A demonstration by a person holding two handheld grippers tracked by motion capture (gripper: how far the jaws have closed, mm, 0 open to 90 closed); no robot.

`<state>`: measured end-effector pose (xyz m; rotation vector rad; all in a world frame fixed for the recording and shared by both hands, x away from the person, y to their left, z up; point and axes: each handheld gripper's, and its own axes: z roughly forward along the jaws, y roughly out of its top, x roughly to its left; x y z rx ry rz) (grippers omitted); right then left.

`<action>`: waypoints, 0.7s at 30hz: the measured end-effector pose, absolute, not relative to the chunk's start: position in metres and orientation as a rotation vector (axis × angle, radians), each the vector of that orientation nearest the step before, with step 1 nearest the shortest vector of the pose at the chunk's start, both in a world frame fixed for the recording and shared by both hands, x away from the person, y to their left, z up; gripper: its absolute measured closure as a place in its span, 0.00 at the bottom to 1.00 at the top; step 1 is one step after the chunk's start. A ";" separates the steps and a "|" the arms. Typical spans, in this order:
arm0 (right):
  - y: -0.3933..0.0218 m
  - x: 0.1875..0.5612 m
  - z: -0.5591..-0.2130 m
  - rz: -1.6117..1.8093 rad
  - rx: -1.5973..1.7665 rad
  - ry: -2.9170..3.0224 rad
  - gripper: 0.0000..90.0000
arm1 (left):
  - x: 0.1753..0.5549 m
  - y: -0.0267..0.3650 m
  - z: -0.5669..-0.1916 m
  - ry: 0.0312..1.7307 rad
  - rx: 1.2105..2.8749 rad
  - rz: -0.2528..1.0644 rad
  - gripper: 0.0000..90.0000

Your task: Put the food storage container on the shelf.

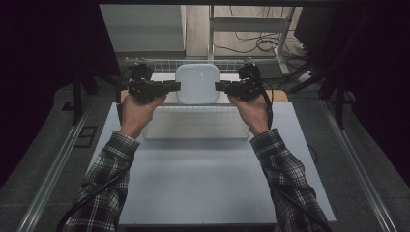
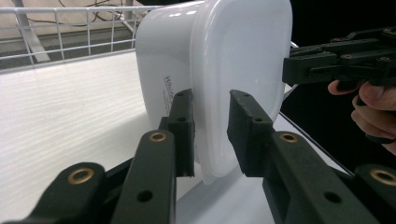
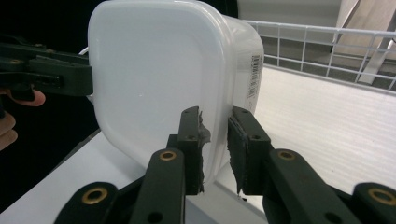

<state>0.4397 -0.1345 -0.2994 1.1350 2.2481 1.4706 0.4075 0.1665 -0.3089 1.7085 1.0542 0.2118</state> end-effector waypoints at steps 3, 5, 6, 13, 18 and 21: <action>-0.132 0.441 -0.300 1.484 1.129 2.241 0.78 | 0.410 0.167 -0.309 1.058 1.700 0.215 0.74; -0.130 0.442 -0.298 1.484 1.121 2.239 0.76 | 0.414 0.169 -0.311 1.066 1.694 0.212 0.72; -0.130 0.442 -0.298 1.484 1.121 2.239 0.76 | 0.414 0.169 -0.311 1.066 1.694 0.212 0.72; -0.123 0.449 -0.299 1.419 1.114 2.241 0.69 | 0.427 0.168 -0.316 1.094 1.699 0.197 0.73; -0.122 0.455 -0.301 1.431 1.131 2.246 0.63 | 0.434 0.170 -0.320 1.098 1.690 0.175 0.71; -0.122 0.457 -0.301 1.411 1.139 2.248 0.57 | 0.438 0.170 -0.320 1.113 1.691 0.191 0.67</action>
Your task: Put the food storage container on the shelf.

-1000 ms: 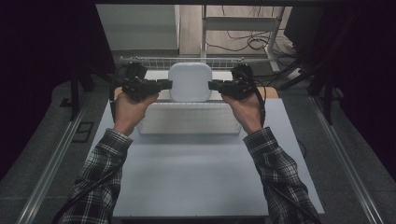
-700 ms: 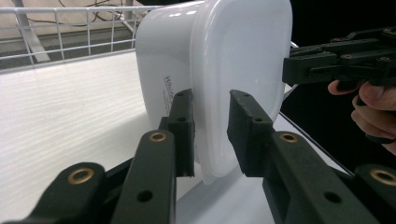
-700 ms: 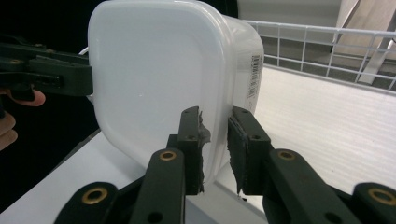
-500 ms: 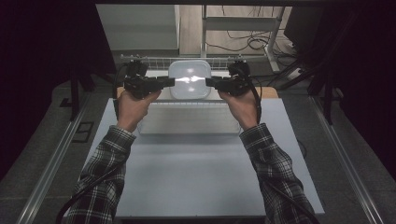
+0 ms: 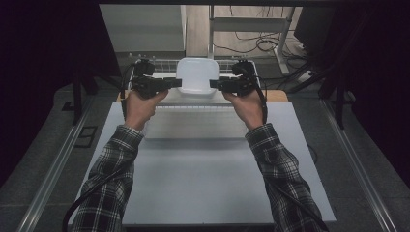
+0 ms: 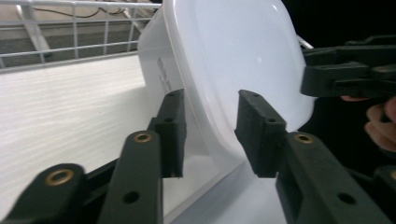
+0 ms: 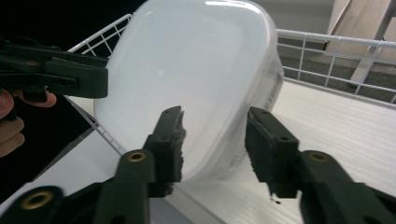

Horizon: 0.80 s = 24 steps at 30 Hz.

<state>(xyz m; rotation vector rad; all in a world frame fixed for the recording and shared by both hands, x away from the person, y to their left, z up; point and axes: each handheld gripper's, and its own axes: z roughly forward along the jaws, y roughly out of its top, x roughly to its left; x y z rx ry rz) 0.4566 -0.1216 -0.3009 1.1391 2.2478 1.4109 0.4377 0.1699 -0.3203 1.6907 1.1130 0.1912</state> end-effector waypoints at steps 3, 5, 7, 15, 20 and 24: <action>-0.122 0.461 -0.301 1.400 1.164 2.231 0.53 | 0.440 0.169 -0.320 1.128 1.684 0.213 0.59; -0.122 0.463 -0.301 1.398 1.173 2.222 0.52 | 0.441 0.168 -0.319 1.123 1.687 0.210 0.59; -0.121 0.467 -0.300 1.387 1.183 2.200 0.52 | 0.441 0.166 -0.319 1.113 1.696 0.207 0.59; -0.120 0.472 -0.299 1.390 1.200 2.171 0.49 | 0.448 0.165 -0.318 1.149 1.671 0.247 0.52; -0.121 0.474 -0.301 1.375 1.194 2.146 0.38 | 0.449 0.164 -0.320 1.153 1.641 0.309 0.44; -0.124 0.471 -0.300 1.379 1.143 2.141 0.30 | 0.446 0.167 -0.317 1.135 1.591 0.317 0.38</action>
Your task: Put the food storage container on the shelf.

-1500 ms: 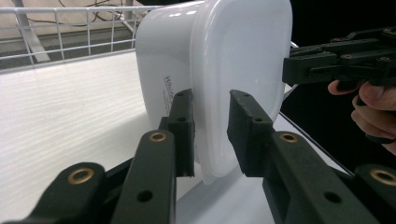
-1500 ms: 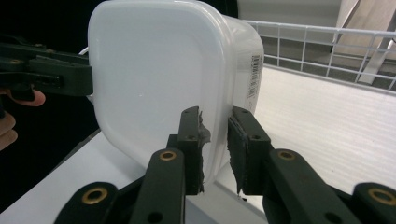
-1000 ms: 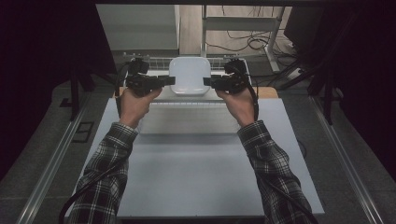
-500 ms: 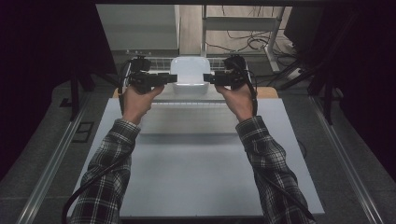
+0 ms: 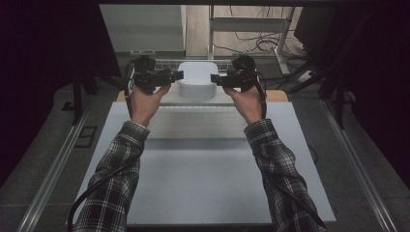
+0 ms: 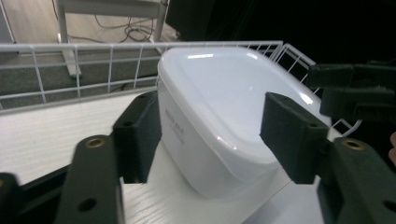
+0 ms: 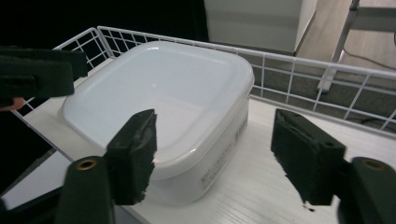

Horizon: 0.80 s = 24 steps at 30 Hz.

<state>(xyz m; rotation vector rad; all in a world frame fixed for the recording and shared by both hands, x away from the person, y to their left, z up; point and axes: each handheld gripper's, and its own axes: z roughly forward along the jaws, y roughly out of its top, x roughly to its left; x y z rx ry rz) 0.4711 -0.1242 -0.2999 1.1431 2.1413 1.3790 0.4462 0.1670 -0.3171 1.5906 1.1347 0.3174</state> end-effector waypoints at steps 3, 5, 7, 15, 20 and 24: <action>-0.129 0.468 -0.300 1.427 1.123 2.142 0.25 | 0.443 0.166 -0.315 1.109 1.609 0.312 0.30; -0.131 0.467 -0.300 1.442 1.110 2.159 0.21 | 0.440 0.164 -0.314 1.089 1.629 0.304 0.26; -0.132 0.466 -0.302 1.441 1.089 2.189 0.17 | 0.436 0.162 -0.314 1.061 1.653 0.299 0.25; -0.132 0.454 -0.307 1.428 1.001 2.237 0.06 | 0.426 0.156 -0.322 1.012 1.742 0.282 0.11; -0.134 0.447 -0.312 1.405 0.969 2.261 0.04 | 0.415 0.156 -0.331 0.995 1.759 0.336 0.06; -0.136 0.442 -0.316 1.398 0.962 2.277 0.04 | 0.409 0.157 -0.334 0.984 1.770 0.351 0.05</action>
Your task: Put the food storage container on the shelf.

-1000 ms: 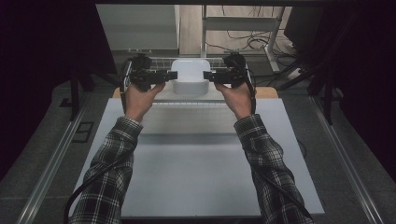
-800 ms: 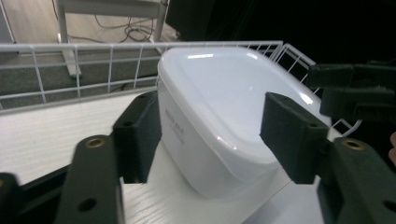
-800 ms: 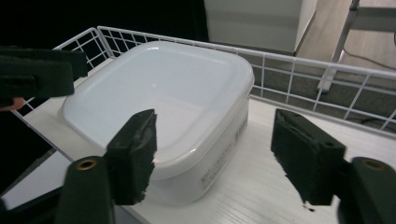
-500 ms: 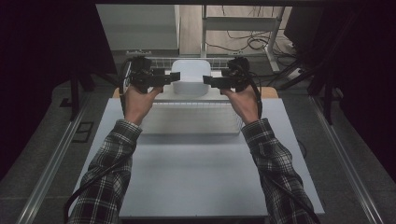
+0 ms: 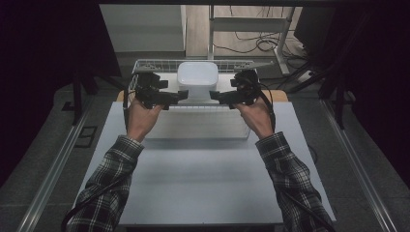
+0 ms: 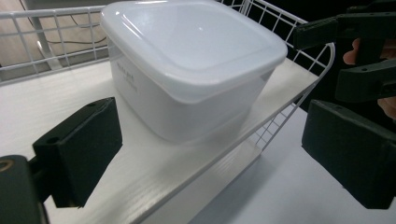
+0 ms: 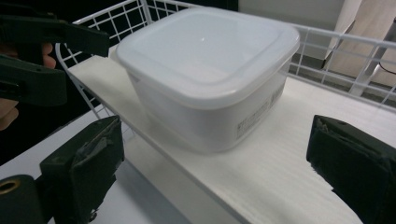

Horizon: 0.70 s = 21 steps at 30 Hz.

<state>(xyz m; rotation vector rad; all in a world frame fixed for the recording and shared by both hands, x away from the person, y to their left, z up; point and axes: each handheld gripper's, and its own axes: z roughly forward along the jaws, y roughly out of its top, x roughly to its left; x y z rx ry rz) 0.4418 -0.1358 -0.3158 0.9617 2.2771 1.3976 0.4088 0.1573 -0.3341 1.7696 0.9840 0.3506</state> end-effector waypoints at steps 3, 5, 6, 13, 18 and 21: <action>-0.137 0.436 -0.321 1.382 0.939 2.295 0.04 | 0.402 0.159 -0.339 0.963 1.791 0.365 0.05; -0.138 0.433 -0.323 1.371 0.923 2.307 0.04 | 0.397 0.159 -0.342 0.951 1.801 0.366 0.05; -0.139 0.431 -0.325 1.366 0.916 2.312 0.03 | 0.394 0.160 -0.343 0.943 1.804 0.363 0.05; -0.146 0.412 -0.335 1.348 0.861 2.339 0.01 | 0.375 0.163 -0.356 0.913 1.805 0.337 0.03; -0.152 0.390 -0.346 1.322 0.791 2.369 0.00 | 0.354 0.166 -0.369 0.865 1.797 0.310 0.02; -0.156 0.383 -0.351 1.323 0.784 2.376 0.00 | 0.346 0.167 -0.374 0.861 1.798 0.300 0.02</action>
